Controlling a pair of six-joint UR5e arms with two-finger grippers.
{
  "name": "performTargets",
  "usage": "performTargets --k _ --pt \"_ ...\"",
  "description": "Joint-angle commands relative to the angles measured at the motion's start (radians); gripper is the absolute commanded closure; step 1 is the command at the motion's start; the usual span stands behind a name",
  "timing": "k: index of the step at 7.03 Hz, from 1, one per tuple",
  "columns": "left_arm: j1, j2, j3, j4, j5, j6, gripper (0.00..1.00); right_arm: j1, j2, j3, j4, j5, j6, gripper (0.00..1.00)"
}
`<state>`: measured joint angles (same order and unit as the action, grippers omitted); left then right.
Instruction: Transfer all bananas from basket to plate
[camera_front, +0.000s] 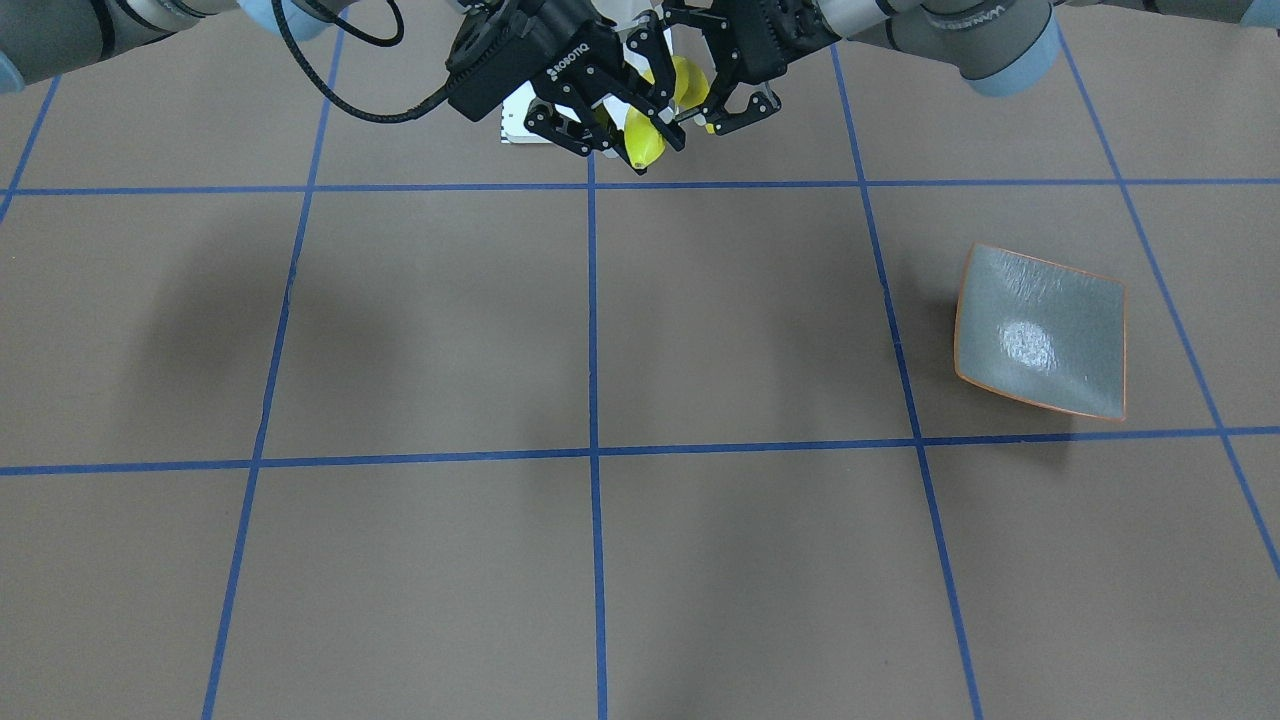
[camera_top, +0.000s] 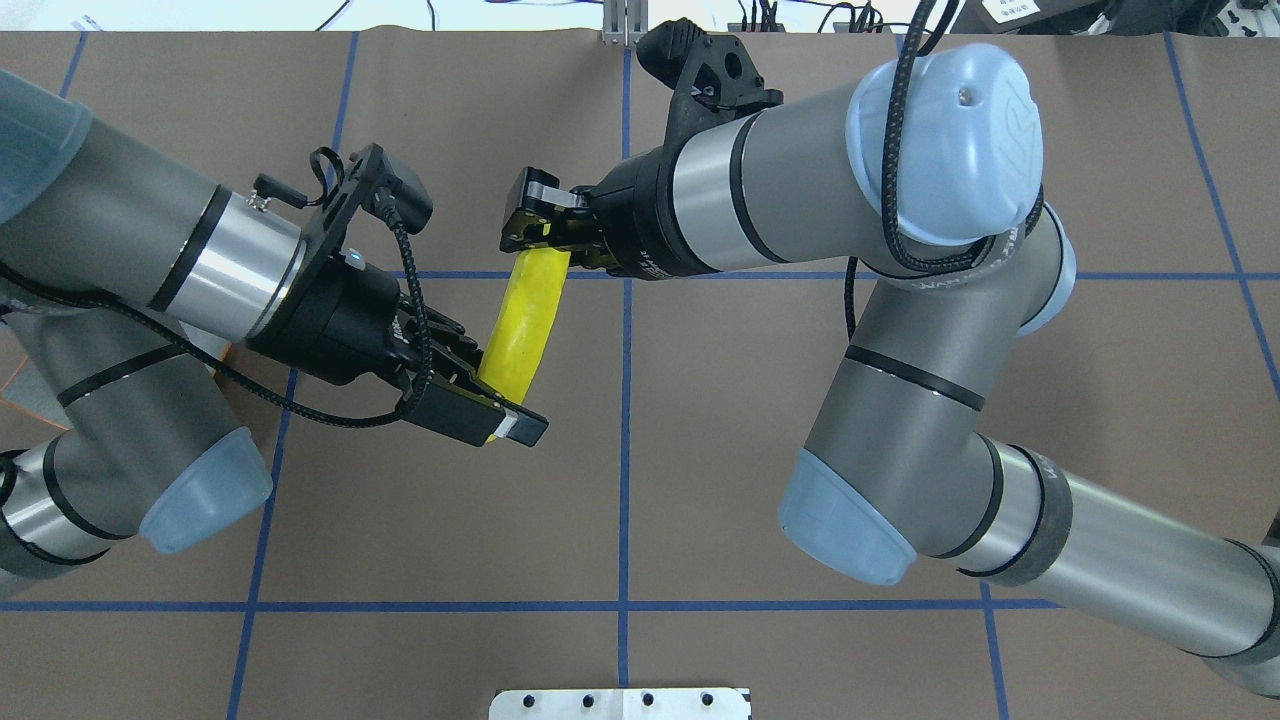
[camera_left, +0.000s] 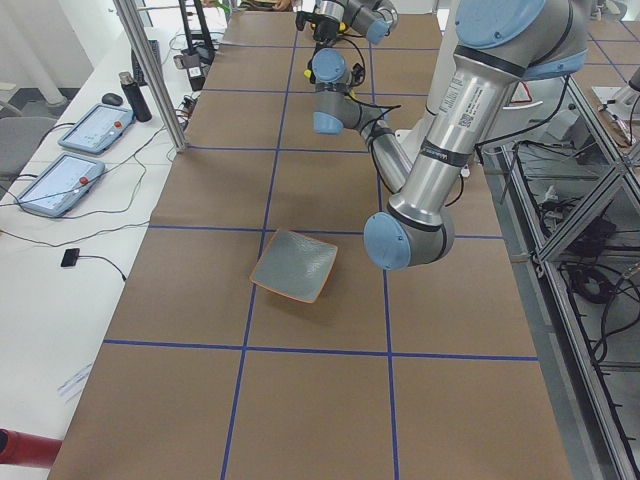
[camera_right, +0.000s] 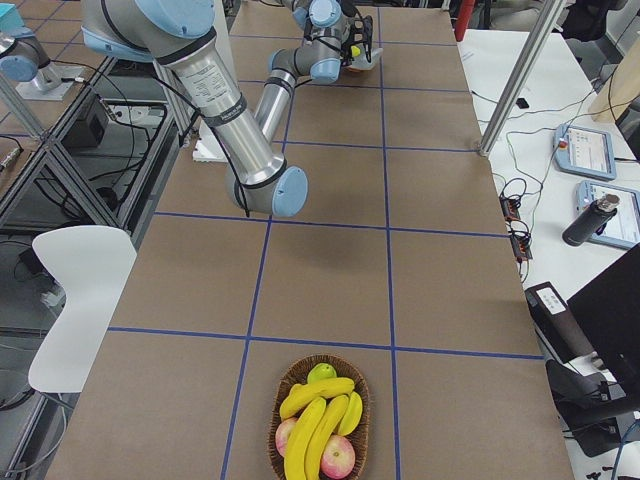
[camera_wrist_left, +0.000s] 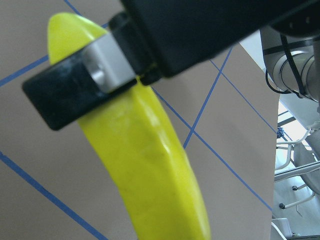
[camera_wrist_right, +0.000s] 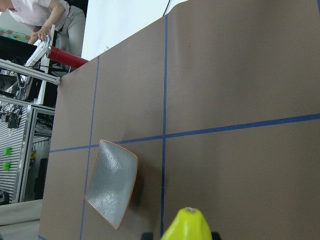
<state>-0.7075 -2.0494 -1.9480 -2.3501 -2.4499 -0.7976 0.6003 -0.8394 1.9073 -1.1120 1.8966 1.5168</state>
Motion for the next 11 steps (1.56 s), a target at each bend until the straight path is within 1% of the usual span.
performTargets --k 1,2,3,4,6,7,8,9,10,11 --pt "0.000 -0.012 0.003 0.000 0.003 0.001 1.00 -0.001 0.000 0.001 0.001 -0.001 -0.009 1.00" --pt "0.000 -0.012 0.003 0.002 0.003 0.001 1.00 -0.001 -0.001 -0.002 0.015 -0.001 -0.009 0.76" --pt "0.000 -0.012 0.003 0.009 0.003 0.000 1.00 -0.001 -0.001 -0.001 0.018 -0.001 -0.012 0.01" --pt "-0.001 -0.009 0.003 0.011 0.005 0.000 1.00 -0.001 -0.003 0.001 0.018 0.001 -0.021 0.00" --pt "-0.004 -0.003 0.006 0.011 0.005 0.003 1.00 0.035 -0.012 0.004 0.014 0.018 -0.043 0.00" --pt "-0.012 0.003 0.006 0.012 0.006 0.002 1.00 0.071 -0.033 0.001 0.003 0.050 -0.044 0.00" --pt "-0.015 0.030 0.006 0.012 0.006 -0.002 1.00 0.114 -0.073 -0.002 -0.002 0.077 -0.053 0.00" --pt "-0.030 0.081 -0.003 0.011 0.011 -0.006 1.00 0.159 -0.119 -0.005 -0.026 0.096 -0.097 0.00" --pt "-0.043 0.133 -0.017 0.009 0.032 -0.040 1.00 0.200 -0.133 -0.010 -0.123 0.110 -0.172 0.00" --pt "-0.068 0.196 -0.031 0.008 0.045 -0.046 1.00 0.243 -0.133 -0.010 -0.247 0.120 -0.234 0.00"
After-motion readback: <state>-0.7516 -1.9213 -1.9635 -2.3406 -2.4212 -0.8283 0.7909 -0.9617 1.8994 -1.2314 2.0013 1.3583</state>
